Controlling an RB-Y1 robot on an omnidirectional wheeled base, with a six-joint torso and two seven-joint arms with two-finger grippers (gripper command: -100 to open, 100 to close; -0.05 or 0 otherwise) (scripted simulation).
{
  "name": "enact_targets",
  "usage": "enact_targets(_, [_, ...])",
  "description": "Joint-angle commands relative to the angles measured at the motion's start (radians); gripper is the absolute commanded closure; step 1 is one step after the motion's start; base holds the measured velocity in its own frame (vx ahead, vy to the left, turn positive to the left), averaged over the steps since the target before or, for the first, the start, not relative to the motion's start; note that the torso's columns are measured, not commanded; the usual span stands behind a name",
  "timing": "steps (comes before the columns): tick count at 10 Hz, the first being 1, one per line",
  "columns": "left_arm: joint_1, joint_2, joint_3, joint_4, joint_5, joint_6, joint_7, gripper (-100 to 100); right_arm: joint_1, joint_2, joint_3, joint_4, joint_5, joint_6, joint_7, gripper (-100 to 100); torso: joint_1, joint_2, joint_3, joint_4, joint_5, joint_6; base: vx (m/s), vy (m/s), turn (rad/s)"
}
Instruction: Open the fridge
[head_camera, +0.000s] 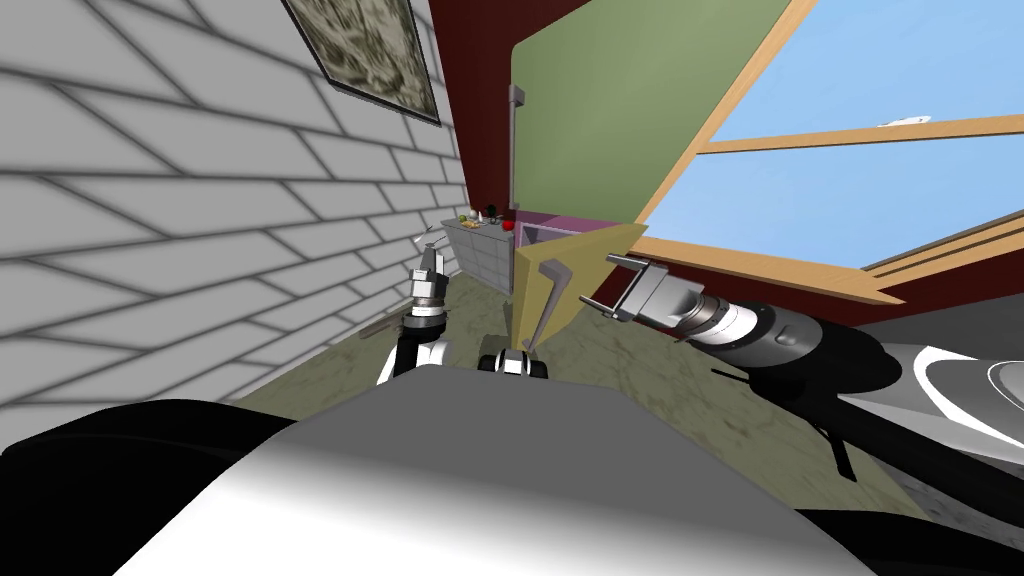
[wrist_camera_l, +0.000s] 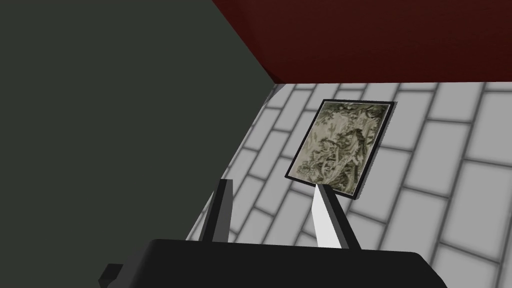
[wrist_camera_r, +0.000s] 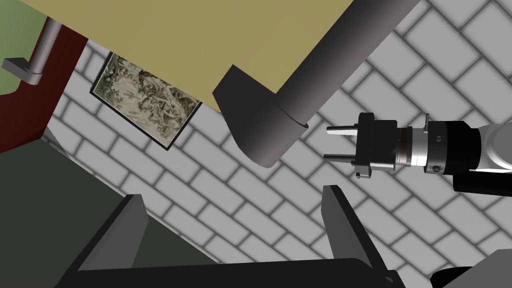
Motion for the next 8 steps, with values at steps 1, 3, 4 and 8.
enact_targets(1, [0.000, 0.000, 0.000, 0.000, 0.000, 0.000, 0.000, 0, -0.007, -0.034, -0.054, 0.007, -0.035, 0.004, -0.036, -100, 0.000, 0.000, 0.000, 0.000, 0.000, 0.000, -0.009, 0.001, -0.028])
enact_targets(3, [0.000, 0.000, 0.000, 0.000, 0.000, 0.000, 0.000, 0, -0.004, -0.023, -0.046, 0.010, -0.029, -0.005, -0.028, 0, 0.001, -0.001, -0.001, 0.000, 0.000, 0.000, 0.000, 0.000, 0.000])
enact_targets(4, [0.000, 0.000, 0.000, 0.000, 0.000, 0.000, 0.000, 0, -0.004, -0.023, -0.046, 0.009, -0.029, -0.005, -0.028, 0, 0.001, -0.001, -0.001, 0.000, 0.000, 0.000, 0.000, 0.000, 0.000])
enact_targets(8, [0.000, 0.000, 0.000, 0.000, 0.000, 0.000, 0.000, 0, -0.004, -0.023, -0.046, 0.009, -0.029, -0.005, -0.028, 0, 0.001, -0.001, 0.000, 0.000, 0.000, 0.000, 0.000, 0.000, 0.000])
